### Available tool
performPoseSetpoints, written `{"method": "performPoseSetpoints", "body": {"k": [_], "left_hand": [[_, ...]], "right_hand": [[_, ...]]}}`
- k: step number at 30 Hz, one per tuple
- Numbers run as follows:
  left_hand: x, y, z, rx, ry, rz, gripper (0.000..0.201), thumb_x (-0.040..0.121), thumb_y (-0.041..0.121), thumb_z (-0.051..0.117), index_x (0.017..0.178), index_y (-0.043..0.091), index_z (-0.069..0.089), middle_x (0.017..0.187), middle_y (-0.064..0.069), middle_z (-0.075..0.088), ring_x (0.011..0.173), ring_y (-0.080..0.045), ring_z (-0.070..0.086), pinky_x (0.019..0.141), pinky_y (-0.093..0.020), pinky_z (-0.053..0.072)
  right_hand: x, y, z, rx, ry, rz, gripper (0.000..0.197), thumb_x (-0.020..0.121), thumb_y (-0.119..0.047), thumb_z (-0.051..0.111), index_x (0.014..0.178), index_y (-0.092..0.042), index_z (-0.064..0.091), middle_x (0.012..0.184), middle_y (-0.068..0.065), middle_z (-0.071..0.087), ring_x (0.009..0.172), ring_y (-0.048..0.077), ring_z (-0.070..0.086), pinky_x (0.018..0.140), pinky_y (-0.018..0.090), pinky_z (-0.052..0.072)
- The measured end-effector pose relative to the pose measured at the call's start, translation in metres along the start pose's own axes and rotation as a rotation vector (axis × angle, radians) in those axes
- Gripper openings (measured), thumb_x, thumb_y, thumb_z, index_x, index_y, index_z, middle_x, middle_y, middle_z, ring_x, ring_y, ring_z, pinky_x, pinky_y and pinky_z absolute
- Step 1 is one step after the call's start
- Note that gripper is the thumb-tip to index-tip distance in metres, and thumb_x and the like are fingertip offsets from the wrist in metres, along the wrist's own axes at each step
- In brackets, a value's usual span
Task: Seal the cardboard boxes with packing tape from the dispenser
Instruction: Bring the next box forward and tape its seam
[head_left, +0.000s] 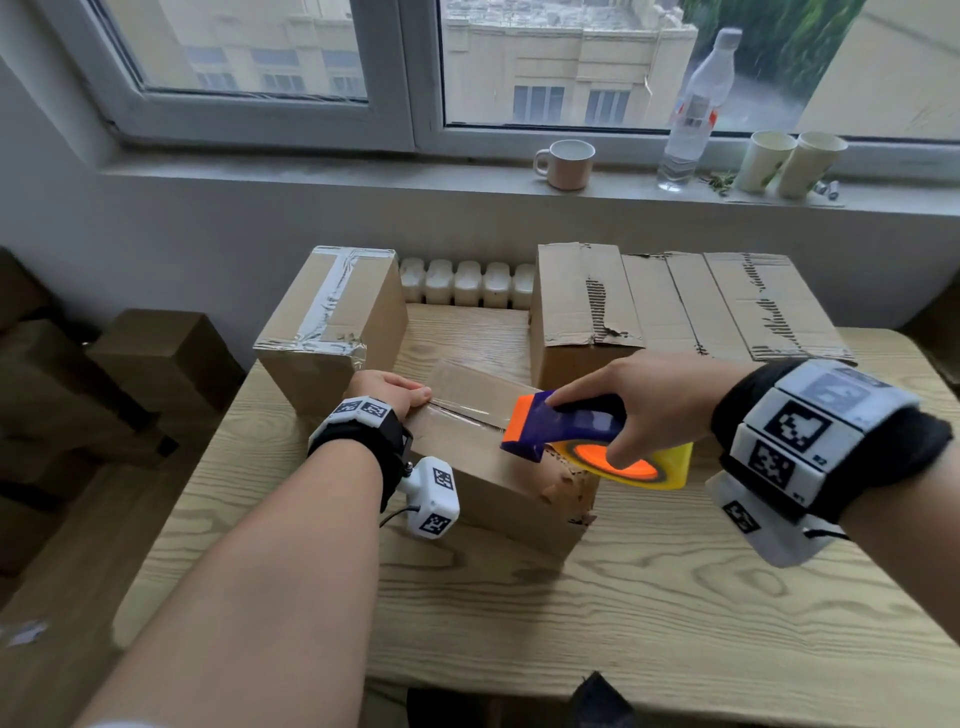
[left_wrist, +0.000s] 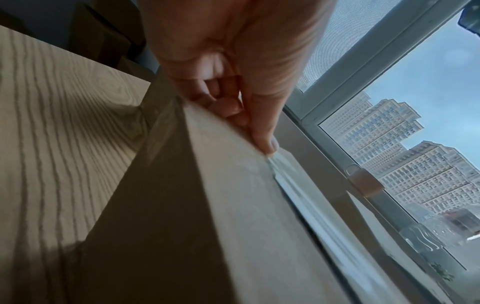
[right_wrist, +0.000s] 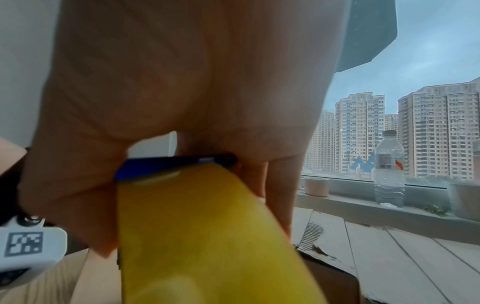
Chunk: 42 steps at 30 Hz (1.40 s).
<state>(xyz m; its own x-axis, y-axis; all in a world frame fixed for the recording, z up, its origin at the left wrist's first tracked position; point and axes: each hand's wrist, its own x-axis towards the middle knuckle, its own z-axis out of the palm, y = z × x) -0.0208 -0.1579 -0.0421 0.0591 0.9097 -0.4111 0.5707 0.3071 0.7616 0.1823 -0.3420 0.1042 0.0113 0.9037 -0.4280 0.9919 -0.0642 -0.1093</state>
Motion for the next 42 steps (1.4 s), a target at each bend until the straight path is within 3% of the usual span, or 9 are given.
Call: {"method": "performPoseSetpoints", "body": {"k": [5, 8, 12, 15, 25, 30, 34, 38, 42], "left_hand": [[0.001, -0.002, 0.001, 0.004, 0.009, 0.037, 0.013, 0.072, 0.019, 0.083, 0.066, 0.02, 0.072, 0.068, 0.0, 0.068, 0.053, -0.01, 0.052, 0.076, -0.026, 0.049], [0.001, 0.0, 0.004, 0.081, 0.01, 0.1, 0.011, 0.074, 0.022, 0.081, 0.077, 0.02, 0.071, 0.096, -0.005, 0.073, 0.082, -0.017, 0.065, 0.085, -0.027, 0.05], [-0.007, 0.009, 0.018, 0.339, -0.108, 0.181, 0.099, 0.059, 0.057, 0.081, 0.142, 0.026, 0.036, 0.146, -0.01, 0.04, 0.133, -0.029, 0.04, 0.109, -0.045, 0.036], [-0.018, 0.007, 0.038, 0.49, -0.144, 0.214, 0.131, 0.043, 0.07, 0.08, 0.149, 0.039, 0.01, 0.15, -0.011, 0.033, 0.137, -0.032, 0.033, 0.11, -0.048, 0.033], [0.006, -0.004, 0.021, 0.121, -0.223, 0.259, 0.062, 0.084, 0.018, 0.072, 0.141, 0.02, 0.047, 0.138, -0.006, 0.053, 0.125, -0.019, 0.051, 0.105, -0.028, 0.038], [0.009, -0.008, 0.019, 0.274, -0.338, 0.309, 0.088, 0.07, 0.042, 0.08, 0.146, 0.028, 0.037, 0.139, 0.007, 0.052, 0.124, -0.014, 0.052, 0.109, -0.034, 0.037], [0.012, -0.005, 0.018, 0.235, -0.269, 0.362, 0.068, 0.083, 0.022, 0.073, 0.143, 0.023, 0.042, 0.136, 0.0, 0.055, 0.119, -0.014, 0.053, 0.099, -0.02, 0.036], [0.003, 0.019, 0.029, 0.631, 0.056, 0.504, 0.073, 0.081, 0.034, 0.072, 0.144, 0.036, 0.036, 0.144, -0.002, 0.042, 0.131, -0.024, 0.038, 0.108, -0.038, 0.033], [-0.022, 0.02, 0.05, 0.763, 0.005, 0.568, 0.07, 0.084, 0.05, 0.061, 0.146, 0.037, 0.03, 0.156, -0.004, 0.021, 0.143, -0.024, 0.017, 0.117, -0.046, 0.015]], "right_hand": [[0.01, -0.012, 0.0, -0.086, 0.011, 0.007, 0.069, 0.071, -0.044, 0.067, 0.135, -0.054, 0.041, 0.1, -0.017, 0.049, 0.09, 0.014, 0.047, 0.071, 0.027, 0.043], [0.016, -0.014, -0.001, -0.082, -0.001, 0.01, 0.067, 0.073, -0.042, 0.066, 0.135, -0.051, 0.043, 0.101, -0.014, 0.051, 0.089, 0.014, 0.048, 0.067, 0.027, 0.041], [0.017, -0.012, -0.003, -0.057, -0.008, 0.014, 0.064, 0.074, -0.039, 0.066, 0.133, -0.052, 0.046, 0.092, -0.016, 0.052, 0.081, 0.01, 0.049, 0.058, 0.024, 0.036], [0.018, -0.014, -0.003, -0.058, -0.016, 0.013, 0.064, 0.075, -0.038, 0.066, 0.134, -0.051, 0.046, 0.095, -0.016, 0.052, 0.082, 0.01, 0.049, 0.057, 0.024, 0.036], [0.018, -0.015, -0.004, -0.042, -0.042, 0.042, 0.064, 0.076, -0.037, 0.066, 0.135, -0.05, 0.045, 0.102, -0.013, 0.049, 0.087, 0.013, 0.048, 0.057, 0.023, 0.035], [0.017, -0.016, -0.005, -0.027, -0.039, 0.047, 0.064, 0.076, -0.038, 0.065, 0.136, -0.049, 0.045, 0.093, -0.016, 0.047, 0.083, 0.012, 0.048, 0.06, 0.025, 0.038], [0.018, -0.021, -0.002, 0.015, -0.025, 0.04, 0.063, 0.076, -0.039, 0.066, 0.136, -0.046, 0.046, 0.094, -0.015, 0.05, 0.088, 0.013, 0.05, 0.07, 0.028, 0.043], [0.03, -0.031, 0.003, 0.006, 0.007, 0.003, 0.058, 0.074, -0.045, 0.067, 0.13, -0.04, 0.052, 0.1, -0.009, 0.058, 0.089, 0.017, 0.053, 0.071, 0.028, 0.044], [0.033, -0.031, 0.003, 0.017, 0.025, 0.003, 0.055, 0.072, -0.047, 0.066, 0.126, -0.038, 0.055, 0.101, -0.007, 0.062, 0.09, 0.017, 0.056, 0.076, 0.031, 0.051]]}}
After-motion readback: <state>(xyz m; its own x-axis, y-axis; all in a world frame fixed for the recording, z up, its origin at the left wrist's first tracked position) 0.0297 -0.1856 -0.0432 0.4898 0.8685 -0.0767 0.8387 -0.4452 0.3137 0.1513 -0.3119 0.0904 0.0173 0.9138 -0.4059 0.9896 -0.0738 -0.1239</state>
